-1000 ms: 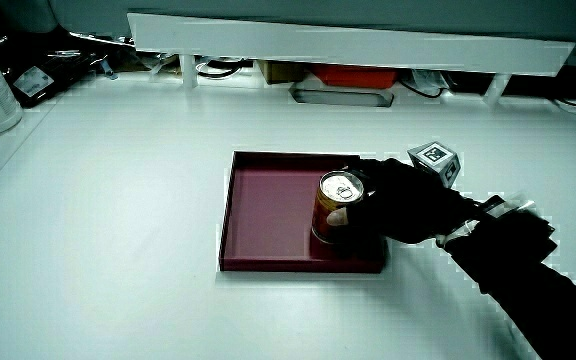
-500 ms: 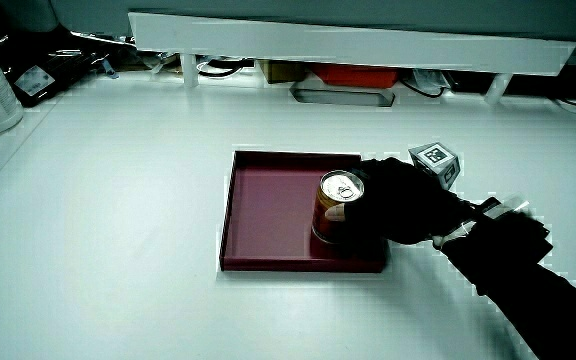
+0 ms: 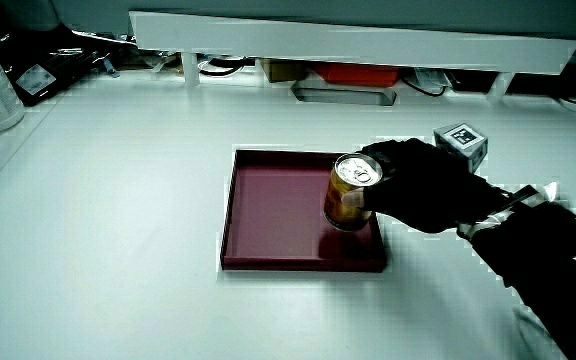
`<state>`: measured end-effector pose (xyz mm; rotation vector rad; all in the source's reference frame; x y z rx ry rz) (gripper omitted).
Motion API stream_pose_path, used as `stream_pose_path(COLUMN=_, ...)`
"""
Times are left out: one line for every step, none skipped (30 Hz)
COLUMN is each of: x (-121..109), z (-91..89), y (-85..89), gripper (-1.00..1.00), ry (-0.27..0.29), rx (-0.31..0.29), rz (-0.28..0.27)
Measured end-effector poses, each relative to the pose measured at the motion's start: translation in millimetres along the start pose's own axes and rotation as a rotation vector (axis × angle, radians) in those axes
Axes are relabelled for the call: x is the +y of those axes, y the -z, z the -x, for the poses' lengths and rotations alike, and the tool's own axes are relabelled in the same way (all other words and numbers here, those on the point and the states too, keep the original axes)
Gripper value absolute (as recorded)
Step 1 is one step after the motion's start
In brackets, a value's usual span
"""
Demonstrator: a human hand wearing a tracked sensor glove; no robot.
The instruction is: Pick red bull from plate
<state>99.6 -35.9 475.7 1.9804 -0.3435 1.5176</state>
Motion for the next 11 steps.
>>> stream_pose_path(x=-3, z=4.6, y=-3.7, gripper=1.0, ry=-0.002, rx=-0.013, rz=-0.002)
stream_pose_path(x=-7, z=10.0, y=-6.7, gripper=1.0, ry=-0.004, rx=-0.003, rz=-0.002)
stream_pose_path(x=-12, z=15.7, y=-10.1, gripper=1.0, ry=0.016, rx=0.003, rz=0.002)
stream_pose_path(x=-16, z=20.9, y=-13.9, gripper=1.0, ry=0.009, rx=-0.001, rz=-0.004)
stream_pose_path(x=-20, z=24.0, y=-17.4, gripper=1.0, ry=-0.004, rx=0.006, rz=-0.003)
stream_pose_path(x=-23, z=27.3, y=-21.3, gripper=1.0, ry=-0.015, rx=0.0, rz=-0.008)
stream_pose_path(x=-28, z=31.6, y=-25.4, gripper=1.0, ry=0.013, rx=-0.034, rz=-0.012)
stream_pose_path(x=-34, z=39.3, y=-27.8, gripper=1.0, ry=0.043, rx=-0.013, rz=-0.011)
stream_pose_path(x=-40, z=42.9, y=-31.0, gripper=1.0, ry=0.047, rx=-0.007, rz=-0.014)
stream_pose_path(x=-44, z=45.0, y=-34.6, gripper=1.0, ry=0.005, rx=0.003, rz=-0.017)
stream_pose_path(x=-49, z=47.7, y=-39.0, gripper=1.0, ry=0.032, rx=-0.053, rz=-0.035)
